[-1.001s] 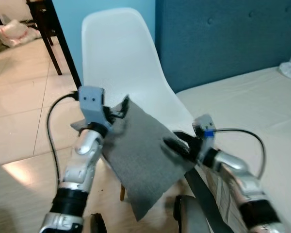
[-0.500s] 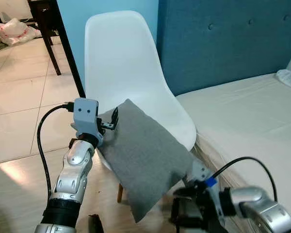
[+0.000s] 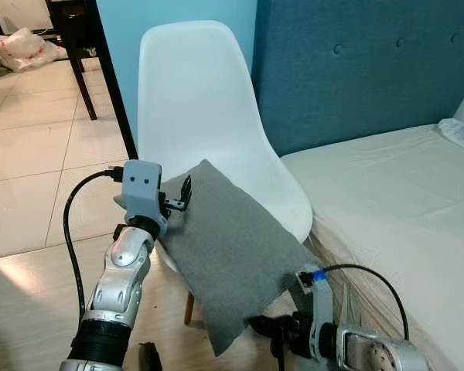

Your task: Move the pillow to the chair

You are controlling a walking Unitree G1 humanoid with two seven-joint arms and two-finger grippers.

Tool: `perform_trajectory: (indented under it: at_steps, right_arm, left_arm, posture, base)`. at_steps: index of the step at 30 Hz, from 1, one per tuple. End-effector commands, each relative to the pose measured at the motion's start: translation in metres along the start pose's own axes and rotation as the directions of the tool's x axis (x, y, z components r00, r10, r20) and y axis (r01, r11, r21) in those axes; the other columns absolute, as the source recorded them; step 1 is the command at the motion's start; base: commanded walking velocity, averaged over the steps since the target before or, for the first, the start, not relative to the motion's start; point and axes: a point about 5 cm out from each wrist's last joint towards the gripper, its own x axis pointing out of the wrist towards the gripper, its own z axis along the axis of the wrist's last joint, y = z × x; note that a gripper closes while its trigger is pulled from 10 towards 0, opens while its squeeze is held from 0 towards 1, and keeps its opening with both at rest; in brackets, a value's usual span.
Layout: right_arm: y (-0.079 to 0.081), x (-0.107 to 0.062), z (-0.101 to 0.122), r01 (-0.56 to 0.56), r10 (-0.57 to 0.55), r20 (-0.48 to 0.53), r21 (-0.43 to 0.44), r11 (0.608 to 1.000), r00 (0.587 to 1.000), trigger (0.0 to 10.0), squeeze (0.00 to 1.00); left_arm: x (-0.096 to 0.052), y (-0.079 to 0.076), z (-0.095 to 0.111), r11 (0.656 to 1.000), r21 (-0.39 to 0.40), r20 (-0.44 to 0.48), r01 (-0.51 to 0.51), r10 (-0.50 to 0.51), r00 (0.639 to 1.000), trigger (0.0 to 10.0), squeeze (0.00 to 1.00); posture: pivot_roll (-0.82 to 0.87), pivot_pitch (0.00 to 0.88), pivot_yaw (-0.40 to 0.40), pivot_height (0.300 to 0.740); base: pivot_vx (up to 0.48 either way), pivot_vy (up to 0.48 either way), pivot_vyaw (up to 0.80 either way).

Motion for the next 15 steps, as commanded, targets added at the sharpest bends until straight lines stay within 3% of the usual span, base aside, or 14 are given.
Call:
perform_trajectory:
  at_steps: [1, 5, 10, 15]
  right_arm:
    - [-0.012, -0.002, -0.002, 0.075, -0.077, 0.028, 0.082, 0.994, 0.997, 10.0, 0.0]
    - [-0.018, 0.002, 0.003, 0.098, -0.117, 0.113, 0.162, 0.982, 0.987, 10.0, 0.0]
    - [-0.002, 0.026, 0.019, -0.132, 0.012, 0.348, 0.325, 0.936, 0.937, 10.0, 0.0]
    - [0.001, 0.042, 0.02, -0.197, 0.041, 0.393, 0.366, 0.91, 0.919, 10.0, 0.0]
  left_arm:
    - [-0.002, -0.001, -0.005, 1.0, -0.008, -0.017, 0.002, -0.002, 1.0, 10.0, 0.0]
    - [-0.002, -0.002, -0.006, 1.0, -0.011, -0.019, 0.006, -0.006, 1.0, 10.0, 0.0]
    - [-0.001, -0.003, -0.005, 1.0, -0.014, -0.018, 0.009, -0.009, 1.0, 10.0, 0.0]
    - [-0.002, -0.004, -0.004, 1.0, -0.014, -0.015, 0.009, -0.009, 1.0, 10.0, 0.0]
  posture:
    - [-0.07, 0.097, 0.002, 0.533]
    - [-0.07, 0.099, 0.005, 0.533]
    - [-0.06, 0.103, 0.012, 0.533]
    - [-0.04, 0.106, 0.008, 0.533]
  base:
    - [0.0, 0.0, 0.0]
    - [0.0, 0.0, 0.0]
    - [0.0, 0.0, 0.0]
    - [0.0, 0.0, 0.0]
